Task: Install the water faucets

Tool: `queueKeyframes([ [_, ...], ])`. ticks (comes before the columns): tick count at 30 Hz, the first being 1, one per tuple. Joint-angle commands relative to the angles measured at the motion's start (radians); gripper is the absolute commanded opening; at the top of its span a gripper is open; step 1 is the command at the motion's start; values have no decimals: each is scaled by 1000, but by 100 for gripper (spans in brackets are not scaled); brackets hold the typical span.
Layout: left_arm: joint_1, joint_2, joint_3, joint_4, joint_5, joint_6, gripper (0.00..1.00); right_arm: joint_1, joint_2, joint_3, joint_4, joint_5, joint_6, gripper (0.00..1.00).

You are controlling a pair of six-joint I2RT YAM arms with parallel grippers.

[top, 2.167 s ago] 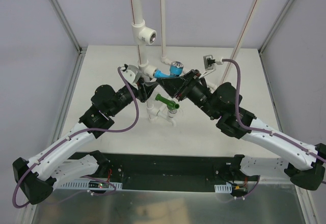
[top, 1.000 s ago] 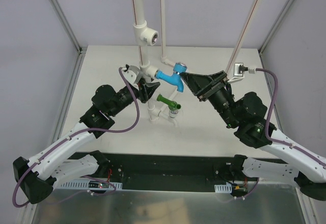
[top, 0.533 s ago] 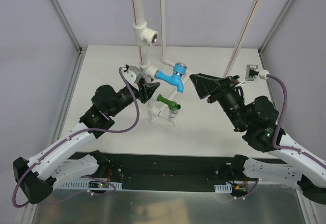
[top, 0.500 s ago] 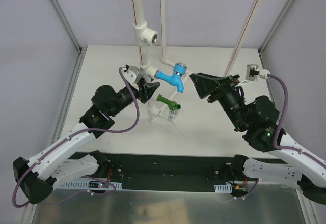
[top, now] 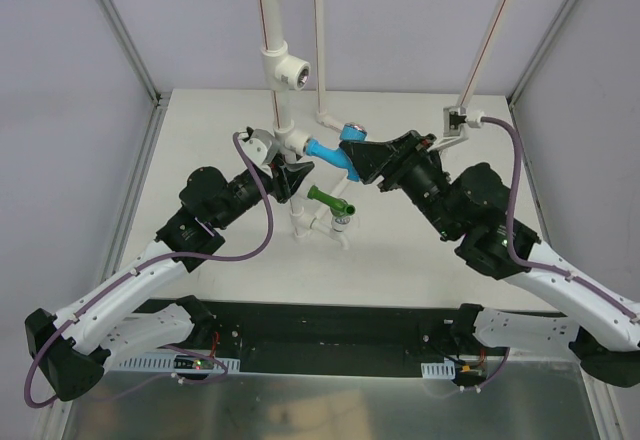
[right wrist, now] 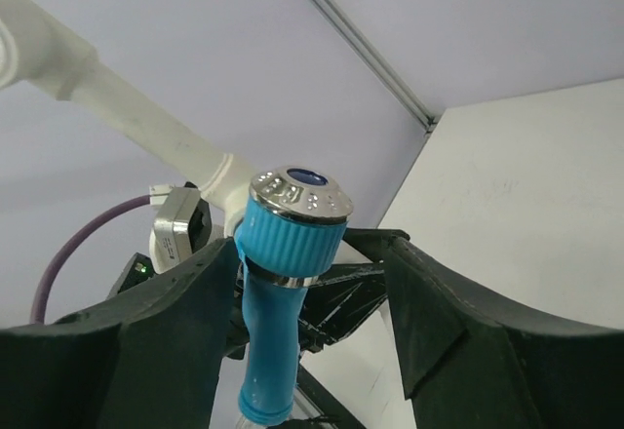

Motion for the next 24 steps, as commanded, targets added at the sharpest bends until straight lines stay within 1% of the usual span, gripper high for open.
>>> queueKeyframes([
  [1, -9, -16, 0, -39, 24, -114, 0, -17, 20, 63, -29, -47, 90, 65],
  [2, -7, -16, 0, -39, 22, -114, 0, -25, 26, 64, -29, -62, 107, 63],
  [5, -9, -17, 2, -37, 25, -114, 0, -55, 34, 60, -29, -118, 199, 51],
  [7, -9, -17, 3, -40, 24, -114, 0, -80, 38, 55, -30, -147, 280, 34],
  [9, -9, -17, 3, -40, 24, -114, 0, -104, 40, 43, -29, -177, 395, 19],
  [12, -7, -19, 3, -42, 19, -114, 0, -132, 38, 26, -29, -217, 538, 6],
  [14, -9, -19, 5, -43, 19, -115, 0, -144, 37, 17, -29, -242, 633, 0],
  [17, -9, -16, 5, -42, 19, -114, 0, -167, 32, -15, -24, -273, 809, 0],
  [19, -9, -17, 3, -43, 21, -115, 0, -175, 29, -41, -14, -290, 895, 0],
  [23, -9, -23, -3, -42, 19, -117, 0, -174, 14, -60, -15, -282, 935, 0],
  [24, -7, -23, -3, -42, 16, -115, 0, -174, 6, -61, -20, -274, 926, 3],
])
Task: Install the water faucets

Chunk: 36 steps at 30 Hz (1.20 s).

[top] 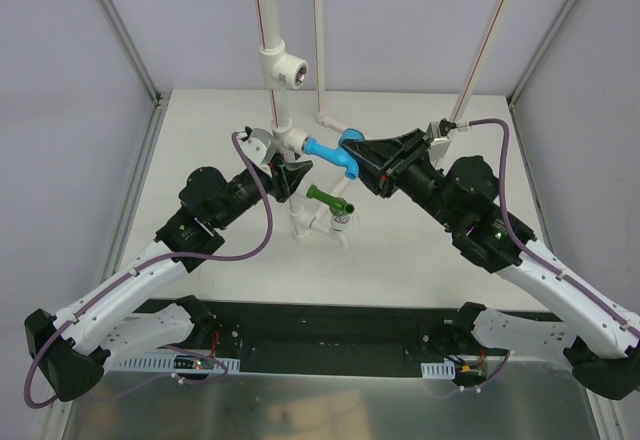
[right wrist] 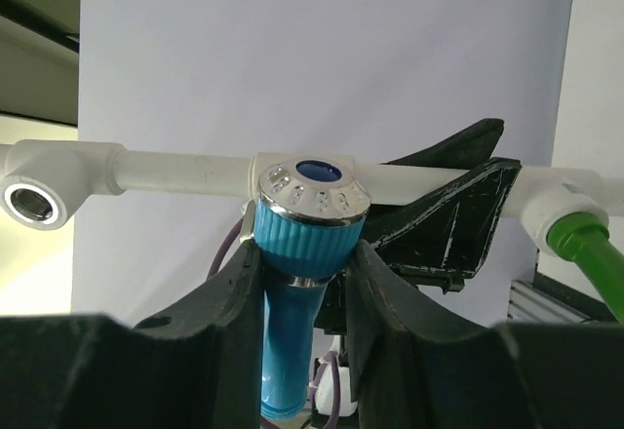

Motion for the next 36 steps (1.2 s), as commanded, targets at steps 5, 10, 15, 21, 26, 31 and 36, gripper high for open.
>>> queueKeyframes([
  [5, -9, -21, -3, -38, 31, -112, 0, -10, -59, -11, 34, 56, 28, 49],
  [10, -8, -25, 0, -41, 31, -112, 0, -12, -166, -62, 25, 196, -203, 64],
  [15, -9, -19, 5, -41, 36, -113, 0, -13, -241, -114, 101, 260, -695, 65],
  [21, -9, -12, 11, -43, 48, -121, 0, -12, -283, -219, 277, -59, -1694, 67],
  [26, -9, -15, 6, -43, 41, -116, 0, -13, -303, -258, 192, -351, -2242, 67],
  [31, -9, -15, 6, -47, 39, -112, 0, -10, -263, -240, 303, -431, -2386, 67],
  [36, -9, -10, 6, -44, 39, -110, 0, -10, -212, -163, 272, -480, -2451, 67],
])
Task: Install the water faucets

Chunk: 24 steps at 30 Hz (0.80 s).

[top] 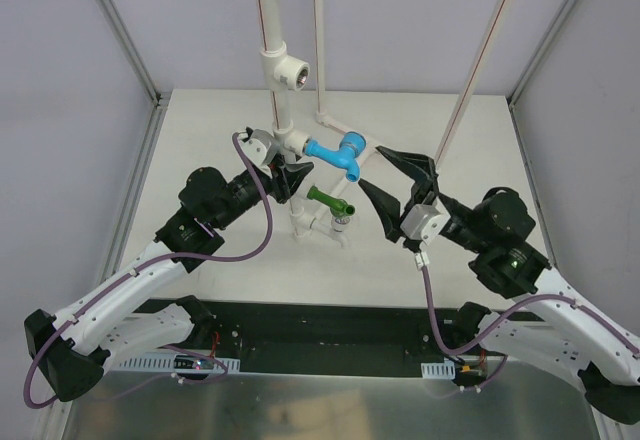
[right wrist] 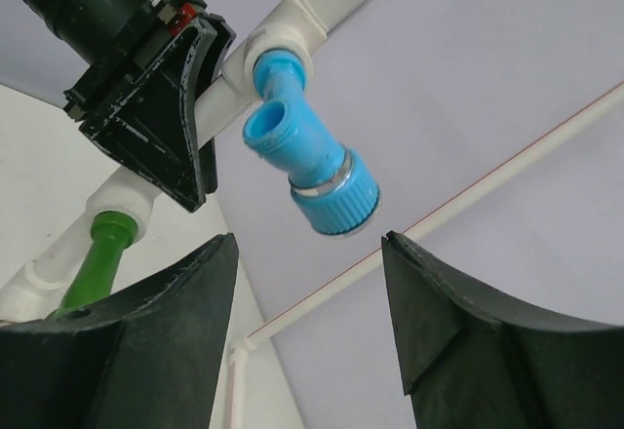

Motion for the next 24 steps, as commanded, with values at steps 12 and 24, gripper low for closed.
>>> queueKeyframes([
  [12, -8, -4, 9, -41, 24, -113, 0, 4, 139, 207, -33, -153, -218, 66],
  [24, -8, 5, 18, -44, 29, -110, 0, 16, 236, 256, -19, -180, -200, 63],
])
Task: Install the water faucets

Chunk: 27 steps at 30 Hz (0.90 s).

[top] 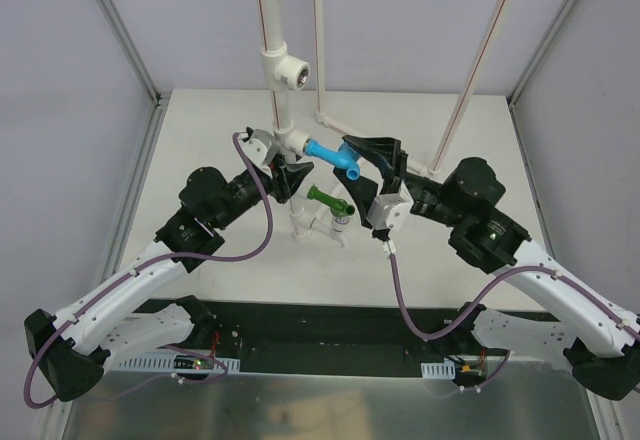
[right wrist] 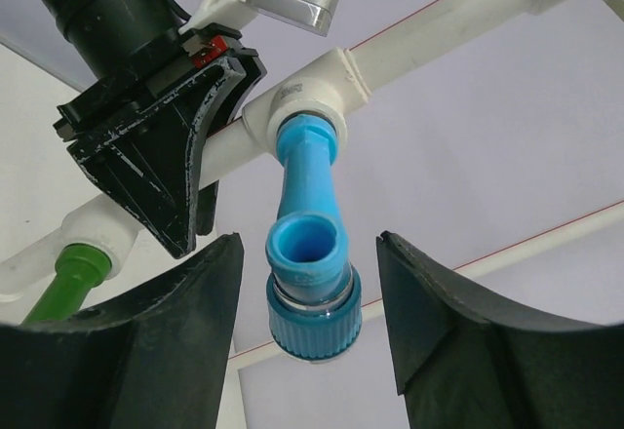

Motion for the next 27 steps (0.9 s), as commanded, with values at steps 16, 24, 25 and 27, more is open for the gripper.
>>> queueKeyframes([
  [16, -8, 2, 12, -44, 24, -107, 0, 8, 93, 88, 103, -80, 180, 44],
  [24, -8, -5, 7, -46, 24, -109, 0, 8, 93, 86, 83, -34, 267, 18],
  [25, -6, -7, 6, -44, 21, -110, 0, 8, 92, 82, 80, -23, 290, 14],
  [27, -6, -7, 4, -46, 24, -114, 0, 6, 87, 74, 75, 1, 353, 8],
])
